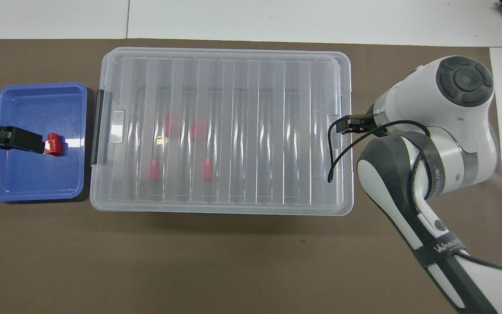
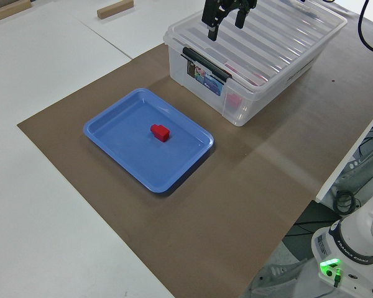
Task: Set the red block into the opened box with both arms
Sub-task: 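Move the right gripper to the clear lid's nearest edge and grip it, then slide the clear lid toward the right arm with the right gripper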
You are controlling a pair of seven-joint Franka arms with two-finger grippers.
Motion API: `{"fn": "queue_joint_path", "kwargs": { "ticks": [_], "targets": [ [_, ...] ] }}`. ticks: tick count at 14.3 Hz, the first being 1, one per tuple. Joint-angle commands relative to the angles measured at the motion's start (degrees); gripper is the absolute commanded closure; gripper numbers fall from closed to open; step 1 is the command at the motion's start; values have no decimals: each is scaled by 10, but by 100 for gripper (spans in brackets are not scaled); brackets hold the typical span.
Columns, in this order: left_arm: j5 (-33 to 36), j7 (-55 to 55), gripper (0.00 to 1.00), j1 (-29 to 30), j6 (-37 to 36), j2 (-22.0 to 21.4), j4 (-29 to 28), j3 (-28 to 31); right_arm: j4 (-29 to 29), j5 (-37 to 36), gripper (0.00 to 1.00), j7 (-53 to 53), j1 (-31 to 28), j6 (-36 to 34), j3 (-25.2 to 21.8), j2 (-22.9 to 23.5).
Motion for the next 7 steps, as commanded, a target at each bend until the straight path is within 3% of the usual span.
{"fn": "queue_joint_path", "kwargs": {
  "ticks": [1, 7],
  "targets": [
    [-6, -4, 0, 3, -6, -8, 0, 2, -5, 5, 0, -27, -19, -1, 3, -3],
    [-6, -4, 0, 3, -11, -8, 0, 2, -5, 4, 0, -123, -64, -2, 3, -2]
  ]
}}
